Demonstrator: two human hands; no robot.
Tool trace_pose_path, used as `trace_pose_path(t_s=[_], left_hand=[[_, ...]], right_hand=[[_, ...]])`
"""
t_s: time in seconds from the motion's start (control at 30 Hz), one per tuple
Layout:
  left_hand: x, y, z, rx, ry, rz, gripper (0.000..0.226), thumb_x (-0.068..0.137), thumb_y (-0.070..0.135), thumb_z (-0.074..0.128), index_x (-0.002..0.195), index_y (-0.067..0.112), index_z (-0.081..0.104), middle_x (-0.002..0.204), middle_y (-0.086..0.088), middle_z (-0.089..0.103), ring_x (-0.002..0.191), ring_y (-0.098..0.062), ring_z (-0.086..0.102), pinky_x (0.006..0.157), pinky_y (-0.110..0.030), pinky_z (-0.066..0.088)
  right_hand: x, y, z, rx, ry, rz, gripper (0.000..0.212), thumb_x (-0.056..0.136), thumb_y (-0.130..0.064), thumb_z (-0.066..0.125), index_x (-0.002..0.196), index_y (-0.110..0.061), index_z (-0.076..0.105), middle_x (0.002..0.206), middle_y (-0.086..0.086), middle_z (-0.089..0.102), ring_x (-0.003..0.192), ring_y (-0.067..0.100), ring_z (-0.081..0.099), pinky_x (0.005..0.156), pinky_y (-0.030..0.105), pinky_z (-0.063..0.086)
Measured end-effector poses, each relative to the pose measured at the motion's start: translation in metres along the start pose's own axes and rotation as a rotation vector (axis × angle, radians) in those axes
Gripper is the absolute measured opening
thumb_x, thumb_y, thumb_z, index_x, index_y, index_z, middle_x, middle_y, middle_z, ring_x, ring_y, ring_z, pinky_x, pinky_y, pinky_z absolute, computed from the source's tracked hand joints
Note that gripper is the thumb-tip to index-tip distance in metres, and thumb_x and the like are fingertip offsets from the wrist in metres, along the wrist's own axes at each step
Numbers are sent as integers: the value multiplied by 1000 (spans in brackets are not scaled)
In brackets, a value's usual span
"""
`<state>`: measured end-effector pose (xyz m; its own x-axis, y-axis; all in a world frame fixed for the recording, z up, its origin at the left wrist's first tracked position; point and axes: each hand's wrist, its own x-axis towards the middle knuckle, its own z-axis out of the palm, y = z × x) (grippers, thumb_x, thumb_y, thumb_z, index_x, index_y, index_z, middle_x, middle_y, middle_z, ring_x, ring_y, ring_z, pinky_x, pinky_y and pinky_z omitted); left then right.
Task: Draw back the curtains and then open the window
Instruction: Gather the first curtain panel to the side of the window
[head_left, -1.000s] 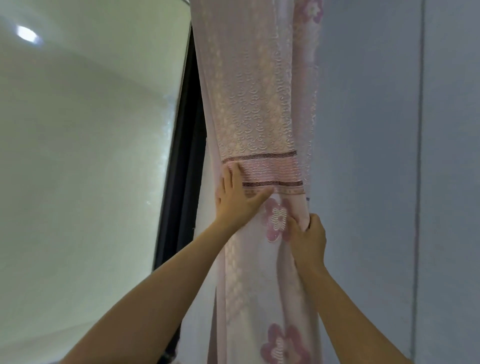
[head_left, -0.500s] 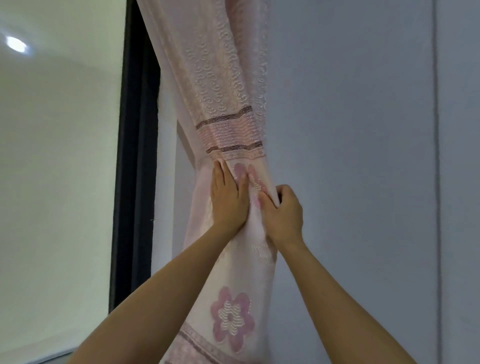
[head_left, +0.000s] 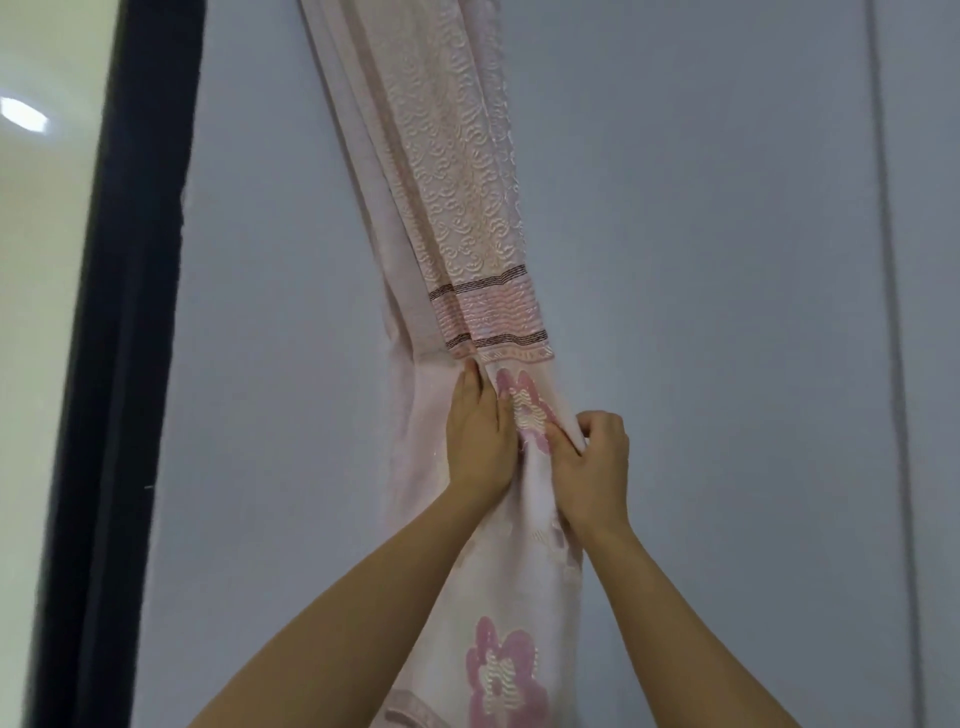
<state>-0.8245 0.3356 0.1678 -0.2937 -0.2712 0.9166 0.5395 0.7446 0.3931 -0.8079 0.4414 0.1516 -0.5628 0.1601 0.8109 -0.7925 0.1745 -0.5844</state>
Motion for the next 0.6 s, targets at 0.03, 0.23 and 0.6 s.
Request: trace_pose_path(t_s=[0.03,0.23,0.6], left_hand=[[2,-3,11,-13,-11,4,69,86,51,12,143,13,20,151,-7,30,137,-21,30,113,-44,30],[16,-23,78,-158,-81,-54,69,85,55,17,142,16,21,150,-7,33,137,-21,33,111,-44,33],[37,-32,180,-117,-198,62,63,92,39,18,143,2,17,155,-14,16,144,-22,14,118,-40,19]], right_hand=[[6,8,-2,-7,10,-5,42,83,-16,58,58,-31,29,83,6,45,78,28,47,72,45,43],[40,48,-13,-45,57,-17,37,83,-11,55,60,-30,33,77,-6,42,79,23,48,73,43,44],[98,134,-50,-102,86,25,39,86,-17,56,59,-27,29,62,-9,40,56,6,38,65,34,35]])
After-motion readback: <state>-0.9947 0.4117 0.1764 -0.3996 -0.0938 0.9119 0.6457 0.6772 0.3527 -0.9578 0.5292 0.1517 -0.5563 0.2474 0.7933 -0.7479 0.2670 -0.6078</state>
